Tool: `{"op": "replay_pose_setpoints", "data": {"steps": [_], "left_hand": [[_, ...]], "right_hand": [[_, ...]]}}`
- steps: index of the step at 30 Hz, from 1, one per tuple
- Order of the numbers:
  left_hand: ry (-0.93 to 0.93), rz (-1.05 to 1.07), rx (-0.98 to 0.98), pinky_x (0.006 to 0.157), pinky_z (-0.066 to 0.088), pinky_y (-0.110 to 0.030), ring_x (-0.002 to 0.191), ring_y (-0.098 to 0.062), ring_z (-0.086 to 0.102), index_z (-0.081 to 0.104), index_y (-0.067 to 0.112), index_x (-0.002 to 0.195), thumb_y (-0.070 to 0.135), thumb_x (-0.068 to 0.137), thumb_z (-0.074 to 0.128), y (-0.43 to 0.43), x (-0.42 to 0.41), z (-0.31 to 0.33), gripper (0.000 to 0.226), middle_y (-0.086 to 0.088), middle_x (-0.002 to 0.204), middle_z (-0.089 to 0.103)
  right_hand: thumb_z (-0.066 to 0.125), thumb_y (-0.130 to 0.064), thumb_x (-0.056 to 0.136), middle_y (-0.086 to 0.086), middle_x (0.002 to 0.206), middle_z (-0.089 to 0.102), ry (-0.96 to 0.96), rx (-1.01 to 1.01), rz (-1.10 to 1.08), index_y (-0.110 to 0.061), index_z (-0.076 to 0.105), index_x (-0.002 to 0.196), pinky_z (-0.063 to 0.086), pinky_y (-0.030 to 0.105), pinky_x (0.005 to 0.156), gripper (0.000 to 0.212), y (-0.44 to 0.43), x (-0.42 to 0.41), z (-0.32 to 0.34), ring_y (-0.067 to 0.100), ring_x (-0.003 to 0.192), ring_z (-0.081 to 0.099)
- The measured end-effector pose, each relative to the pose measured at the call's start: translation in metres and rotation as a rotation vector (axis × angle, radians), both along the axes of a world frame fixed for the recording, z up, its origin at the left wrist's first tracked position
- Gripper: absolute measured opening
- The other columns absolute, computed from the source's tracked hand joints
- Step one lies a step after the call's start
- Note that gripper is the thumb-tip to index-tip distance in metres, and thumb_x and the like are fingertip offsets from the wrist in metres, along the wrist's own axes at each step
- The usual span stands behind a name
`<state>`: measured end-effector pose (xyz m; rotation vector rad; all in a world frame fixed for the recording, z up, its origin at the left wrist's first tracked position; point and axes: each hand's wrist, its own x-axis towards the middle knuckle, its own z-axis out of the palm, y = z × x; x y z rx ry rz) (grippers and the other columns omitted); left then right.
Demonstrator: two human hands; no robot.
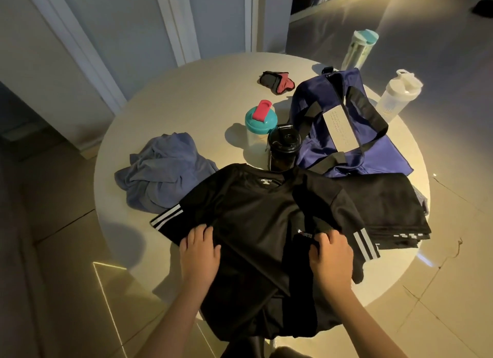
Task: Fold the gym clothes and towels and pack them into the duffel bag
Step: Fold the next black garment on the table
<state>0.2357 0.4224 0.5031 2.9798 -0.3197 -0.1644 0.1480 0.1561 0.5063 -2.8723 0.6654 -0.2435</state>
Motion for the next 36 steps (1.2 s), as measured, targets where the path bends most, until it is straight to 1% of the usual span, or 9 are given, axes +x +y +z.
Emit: {"op": "replay_pose_setpoints", "data": {"steps": [4,9,13,17,23,26,30,33,36], "left_hand": [[-0.051,0.175,-0.049,0.074,0.050,-0.039,0.091,-0.027,0.062,0.067,0.007,0.100,0.040,0.072,0.077,-0.002,-0.072,-0.006,0.044,-0.009,0.098,0.064],[0.248,0.571,-0.067,0.096,0.041,-0.037,0.120,-0.027,0.044,0.037,0.006,0.133,0.069,0.080,0.051,-0.013,-0.121,-0.006,0.084,-0.012,0.131,0.042],[0.304,0.678,-0.311,0.088,0.051,-0.043,0.099,-0.027,0.059,0.041,0.007,0.121,0.056,0.075,0.067,-0.015,-0.137,-0.016,0.073,-0.010,0.114,0.051],[0.292,0.624,-0.611,0.084,0.055,-0.044,0.095,-0.026,0.065,0.056,0.009,0.109,0.026,0.089,0.063,-0.014,-0.144,-0.011,0.027,-0.004,0.098,0.060],[0.280,0.669,-0.962,0.092,0.052,-0.036,0.110,-0.024,0.058,0.050,0.008,0.129,0.028,0.098,0.049,-0.016,-0.142,0.010,0.037,-0.009,0.118,0.058],[0.281,0.719,-0.949,0.095,0.050,-0.044,0.113,-0.028,0.056,0.047,0.007,0.132,0.033,0.098,0.046,-0.005,-0.130,0.011,0.043,-0.011,0.121,0.055],[0.222,0.731,-0.909,0.073,0.053,-0.035,0.087,-0.029,0.061,0.062,0.002,0.101,0.025,0.099,0.048,0.026,-0.105,0.016,0.027,-0.010,0.090,0.062],[0.163,0.730,-0.893,0.057,0.039,-0.027,0.065,-0.028,0.053,0.053,0.002,0.065,0.020,0.097,0.050,0.047,-0.090,0.022,0.037,-0.010,0.061,0.050],[0.176,0.720,-0.764,0.055,0.034,-0.026,0.059,-0.025,0.046,0.046,0.003,0.059,0.016,0.098,0.048,0.058,-0.081,0.017,0.041,-0.009,0.057,0.044]], "right_hand": [[0.083,-0.014,0.060,0.013,0.082,0.060,0.195,0.044,-0.038,-0.007,0.065,0.080,0.046,0.040,0.062,0.028,0.018,-0.050,-0.023,0.037,0.074,0.058],[0.073,-0.023,0.074,0.018,0.133,0.051,0.339,0.218,-0.064,-0.006,0.061,0.112,0.044,0.049,0.091,0.043,0.021,-0.088,-0.038,0.039,0.120,0.048],[0.066,-0.026,0.081,0.015,0.143,0.040,0.327,0.216,-0.075,-0.010,0.052,0.127,0.037,0.046,0.102,0.051,0.017,-0.102,-0.028,0.035,0.131,0.038],[0.064,-0.028,0.083,0.016,0.127,0.048,0.293,0.295,-0.300,-0.007,0.045,0.123,0.045,0.043,0.089,0.049,0.013,-0.113,-0.017,0.035,0.113,0.048],[0.045,-0.019,0.091,0.008,0.085,0.056,0.365,0.490,-0.319,-0.011,0.049,0.084,0.051,0.038,0.071,0.011,0.004,-0.109,-0.021,0.030,0.081,0.055],[0.046,-0.018,0.095,0.013,0.092,0.060,0.157,0.671,-0.344,-0.007,0.052,0.099,0.043,0.036,0.072,0.013,-0.004,-0.108,-0.017,0.037,0.091,0.057],[0.041,-0.021,0.099,0.018,0.098,0.058,0.023,0.780,-0.492,-0.003,0.049,0.117,0.041,0.038,0.076,0.026,-0.031,-0.113,-0.004,0.035,0.088,0.054],[0.041,-0.024,0.099,0.019,0.103,0.057,-0.028,0.793,-0.523,-0.002,0.050,0.118,0.039,0.038,0.079,0.031,-0.049,-0.108,0.002,0.036,0.095,0.053],[0.043,-0.023,0.098,0.020,0.107,0.060,0.001,0.765,-0.481,-0.001,0.053,0.117,0.038,0.036,0.078,0.031,-0.055,-0.099,0.006,0.037,0.098,0.054]]}}
